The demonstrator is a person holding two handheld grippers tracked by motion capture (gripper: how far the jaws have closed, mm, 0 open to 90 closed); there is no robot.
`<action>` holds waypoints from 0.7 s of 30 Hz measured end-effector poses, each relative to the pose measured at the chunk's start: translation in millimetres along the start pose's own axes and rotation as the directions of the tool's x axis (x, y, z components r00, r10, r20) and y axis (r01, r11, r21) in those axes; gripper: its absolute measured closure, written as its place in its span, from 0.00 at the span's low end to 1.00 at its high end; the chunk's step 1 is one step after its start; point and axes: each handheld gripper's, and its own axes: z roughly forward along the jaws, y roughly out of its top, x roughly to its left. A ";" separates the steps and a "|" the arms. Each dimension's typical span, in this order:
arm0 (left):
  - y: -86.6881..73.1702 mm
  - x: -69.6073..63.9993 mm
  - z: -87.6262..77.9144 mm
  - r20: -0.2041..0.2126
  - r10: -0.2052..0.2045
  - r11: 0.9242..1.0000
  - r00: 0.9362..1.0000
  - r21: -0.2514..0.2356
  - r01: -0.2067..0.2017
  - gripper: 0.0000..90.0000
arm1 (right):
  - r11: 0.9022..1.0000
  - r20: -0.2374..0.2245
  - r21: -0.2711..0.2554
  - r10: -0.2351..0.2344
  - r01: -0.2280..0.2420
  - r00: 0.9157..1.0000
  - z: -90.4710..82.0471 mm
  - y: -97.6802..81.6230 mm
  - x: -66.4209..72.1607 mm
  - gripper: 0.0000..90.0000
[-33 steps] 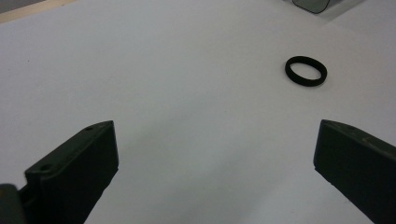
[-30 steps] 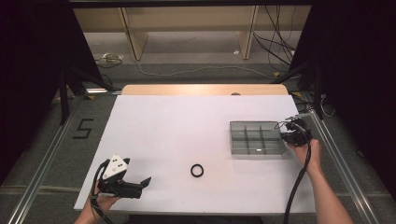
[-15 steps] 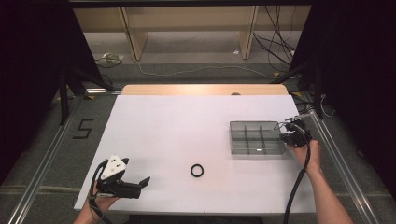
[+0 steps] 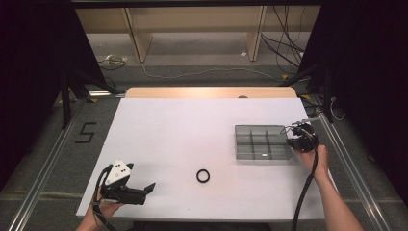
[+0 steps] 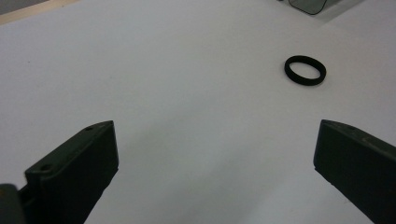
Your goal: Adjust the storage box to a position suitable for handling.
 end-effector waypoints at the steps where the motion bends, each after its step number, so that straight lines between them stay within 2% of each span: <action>1: 0.0 0.0 0.2 0.000 -0.001 1.000 1.000 -0.001 0.001 0.00 | 1.000 0.002 0.003 -0.009 0.009 1.000 0.2 0.7 1.1 1.00; 5: 0.4 1.4 2.1 0.004 -0.011 1.000 1.000 0.000 0.011 0.00 | 1.000 -0.007 0.003 -0.006 0.006 1.000 1.0 1.4 3.2 1.00; 13: 0.8 0.9 2.5 0.005 -0.006 1.000 1.000 0.002 0.006 0.00 | 1.000 -0.024 0.008 0.006 -0.006 1.000 0.5 0.4 4.6 1.00; 21: 0.4 0.0 1.5 0.004 -0.006 1.000 1.000 0.000 0.006 0.00 | 1.000 -0.033 0.005 -0.002 0.002 0.999 0.5 2.8 11.2 1.00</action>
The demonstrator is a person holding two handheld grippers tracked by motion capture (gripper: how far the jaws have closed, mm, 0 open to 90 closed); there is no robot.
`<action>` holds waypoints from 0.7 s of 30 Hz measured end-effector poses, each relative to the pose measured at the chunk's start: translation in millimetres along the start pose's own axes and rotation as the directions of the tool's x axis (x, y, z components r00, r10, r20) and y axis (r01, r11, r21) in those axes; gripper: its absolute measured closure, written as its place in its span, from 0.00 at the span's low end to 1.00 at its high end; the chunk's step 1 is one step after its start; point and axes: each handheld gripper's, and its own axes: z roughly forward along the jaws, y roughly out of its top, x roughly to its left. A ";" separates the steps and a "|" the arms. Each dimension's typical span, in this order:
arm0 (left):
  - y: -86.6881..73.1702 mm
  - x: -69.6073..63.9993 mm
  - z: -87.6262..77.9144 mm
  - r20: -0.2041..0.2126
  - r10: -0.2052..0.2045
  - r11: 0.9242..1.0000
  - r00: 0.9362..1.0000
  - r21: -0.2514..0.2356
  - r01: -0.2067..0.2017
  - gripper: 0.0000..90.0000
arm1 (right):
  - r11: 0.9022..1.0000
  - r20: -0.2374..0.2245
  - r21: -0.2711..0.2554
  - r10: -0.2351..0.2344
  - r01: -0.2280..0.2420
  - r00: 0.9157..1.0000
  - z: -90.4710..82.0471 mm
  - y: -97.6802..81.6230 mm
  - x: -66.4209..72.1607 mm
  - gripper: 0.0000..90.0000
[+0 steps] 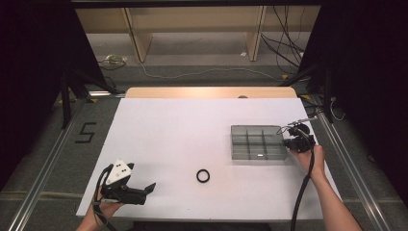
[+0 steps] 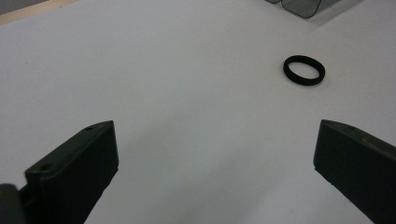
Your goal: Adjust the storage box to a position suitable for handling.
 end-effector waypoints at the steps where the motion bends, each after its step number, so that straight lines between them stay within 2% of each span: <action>1: 0.3 0.9 0.1 -0.003 0.002 1.000 1.000 -0.001 -0.002 0.00 | 1.000 -0.005 0.002 0.000 0.000 1.000 0.5 1.1 2.7 1.00; 16: 0.2 0.4 1.2 0.001 0.005 1.000 1.000 0.006 -0.005 0.00 | 1.000 -0.046 0.001 0.026 -0.026 0.999 0.0 1.4 10.8 1.00; 21: 0.6 0.4 1.6 0.001 0.006 1.000 1.000 0.006 -0.006 0.00 | 1.000 -0.051 -0.006 0.016 -0.016 0.999 1.3 2.3 14.1 1.00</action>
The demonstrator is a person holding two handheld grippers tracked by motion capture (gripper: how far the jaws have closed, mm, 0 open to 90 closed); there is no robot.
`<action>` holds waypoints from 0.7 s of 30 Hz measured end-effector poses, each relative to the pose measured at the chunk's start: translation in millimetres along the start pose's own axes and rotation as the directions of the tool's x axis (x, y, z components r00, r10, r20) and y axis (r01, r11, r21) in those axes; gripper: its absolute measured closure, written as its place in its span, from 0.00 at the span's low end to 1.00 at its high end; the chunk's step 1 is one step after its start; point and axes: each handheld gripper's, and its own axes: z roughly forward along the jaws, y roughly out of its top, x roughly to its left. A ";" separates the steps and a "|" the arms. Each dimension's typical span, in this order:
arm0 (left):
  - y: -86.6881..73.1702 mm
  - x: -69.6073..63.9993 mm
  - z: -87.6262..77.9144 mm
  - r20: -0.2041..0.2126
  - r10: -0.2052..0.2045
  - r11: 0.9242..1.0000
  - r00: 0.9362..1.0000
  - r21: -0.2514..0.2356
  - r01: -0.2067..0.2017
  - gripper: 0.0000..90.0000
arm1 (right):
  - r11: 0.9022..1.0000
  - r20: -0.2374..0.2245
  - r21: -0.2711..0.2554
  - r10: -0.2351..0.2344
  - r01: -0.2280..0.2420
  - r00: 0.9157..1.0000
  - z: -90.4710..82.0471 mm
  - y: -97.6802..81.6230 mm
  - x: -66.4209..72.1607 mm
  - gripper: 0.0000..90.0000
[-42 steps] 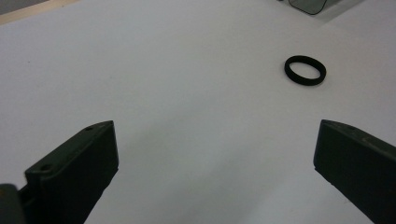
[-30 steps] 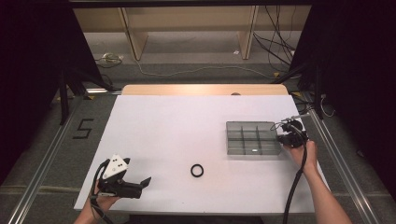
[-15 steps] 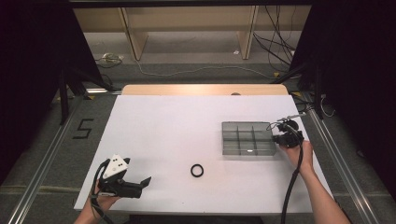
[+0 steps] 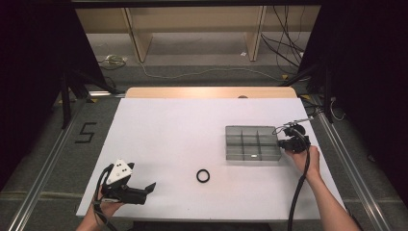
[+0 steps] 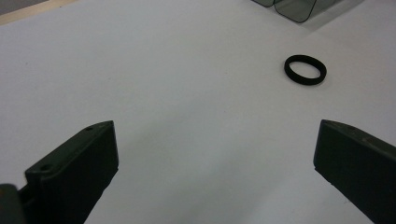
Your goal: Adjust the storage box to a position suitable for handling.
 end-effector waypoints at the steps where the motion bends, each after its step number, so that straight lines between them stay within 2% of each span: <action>1: 0.0 0.0 0.0 0.000 0.000 1.000 1.000 0.000 0.000 0.00 | 1.000 0.000 0.000 0.000 0.000 1.000 0.0 0.0 0.0 1.00; 2: -0.3 -0.3 0.4 0.000 0.001 1.000 1.000 0.004 -0.001 0.00 | 1.000 0.003 -0.001 -0.013 0.013 1.000 0.7 0.7 2.5 1.00; 10: -0.5 -0.1 0.1 -0.001 -0.001 1.000 1.000 0.003 0.001 0.00 | 1.000 -0.006 -0.001 -0.025 0.025 1.000 2.5 2.2 9.6 1.00; 21: -0.1 -0.8 0.9 0.000 0.005 1.000 1.000 0.008 -0.005 0.00 | 1.000 -0.012 -0.004 -0.023 0.023 1.000 2.6 1.7 11.2 1.00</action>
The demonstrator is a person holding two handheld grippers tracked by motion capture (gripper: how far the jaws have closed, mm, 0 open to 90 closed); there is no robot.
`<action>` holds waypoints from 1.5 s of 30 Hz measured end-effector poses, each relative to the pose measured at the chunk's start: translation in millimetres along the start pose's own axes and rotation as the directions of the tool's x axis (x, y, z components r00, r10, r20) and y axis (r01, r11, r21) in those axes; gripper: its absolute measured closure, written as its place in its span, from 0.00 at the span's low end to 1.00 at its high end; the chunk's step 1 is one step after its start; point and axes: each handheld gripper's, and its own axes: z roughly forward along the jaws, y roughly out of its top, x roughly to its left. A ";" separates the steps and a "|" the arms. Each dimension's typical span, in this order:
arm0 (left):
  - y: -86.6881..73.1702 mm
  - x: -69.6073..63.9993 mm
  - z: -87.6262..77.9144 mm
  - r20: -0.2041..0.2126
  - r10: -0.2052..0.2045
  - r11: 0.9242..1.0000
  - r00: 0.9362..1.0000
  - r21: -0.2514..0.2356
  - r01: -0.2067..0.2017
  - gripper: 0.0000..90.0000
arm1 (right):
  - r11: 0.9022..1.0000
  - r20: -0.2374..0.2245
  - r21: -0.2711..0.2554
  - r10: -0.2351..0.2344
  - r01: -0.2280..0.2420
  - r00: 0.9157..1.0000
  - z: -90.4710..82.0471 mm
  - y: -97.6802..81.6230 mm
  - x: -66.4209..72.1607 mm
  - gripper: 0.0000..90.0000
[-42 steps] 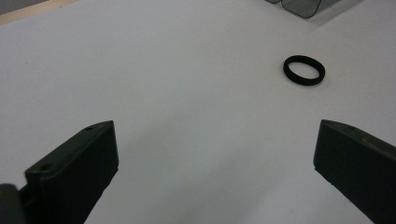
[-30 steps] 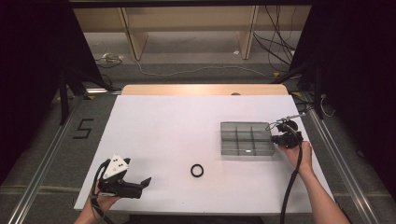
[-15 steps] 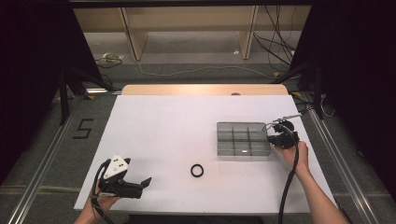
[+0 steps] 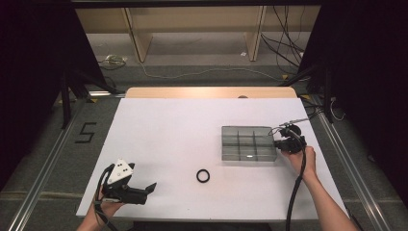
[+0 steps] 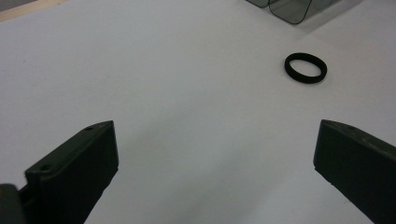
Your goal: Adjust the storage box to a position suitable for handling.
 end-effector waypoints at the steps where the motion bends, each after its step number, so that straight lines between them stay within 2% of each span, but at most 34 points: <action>1: -0.1 -0.8 -0.8 0.000 0.003 1.000 1.000 -0.004 -0.003 0.00 | 1.000 0.000 0.000 -0.002 0.002 1.000 0.1 0.2 0.7 1.00; 12: 0.2 0.0 -0.7 0.005 0.005 1.000 1.000 -0.005 -0.005 0.00 | 1.000 -0.001 0.003 -0.025 0.025 1.000 3.6 3.9 11.7 1.00; 22: 0.0 -1.4 -0.8 0.003 0.005 1.000 1.000 -0.005 -0.005 0.00 | 0.999 -0.008 0.002 -0.038 0.038 0.999 5.3 5.0 14.2 1.00; 27: 0.1 0.8 -0.5 -0.002 -0.009 1.000 1.000 -0.006 0.009 0.00 | 0.999 -0.010 0.001 -0.041 0.041 0.999 6.6 6.5 16.4 1.00; 29: -0.3 -1.8 -1.4 0.001 0.008 1.000 1.000 -0.002 -0.008 0.00 | 0.999 -0.015 0.001 -0.040 0.040 0.999 7.1 7.2 18.9 1.00; 32: 0.3 -1.0 -0.2 0.004 0.006 1.000 1.000 -0.005 -0.005 0.00 | 0.999 -0.025 0.005 -0.047 0.047 0.999 7.7 6.9 21.3 1.00; 36: -0.1 0.6 1.5 0.006 -0.008 1.000 1.000 0.002 0.008 0.00 | 0.999 -0.028 0.007 -0.046 0.046 0.999 8.5 7.6 21.4 1.00; 40: 0.1 -0.4 -0.1 0.007 0.005 1.000 1.000 -0.002 -0.005 0.00 | 0.999 -0.033 0.017 -0.036 0.037 0.999 8.3 5.7 22.1 1.00; 45: 0.3 0.1 1.4 0.005 -0.002 1.000 1.000 0.002 0.002 0.00 | 0.999 -0.039 0.012 -0.040 0.041 0.998 7.8 5.0 22.0 1.00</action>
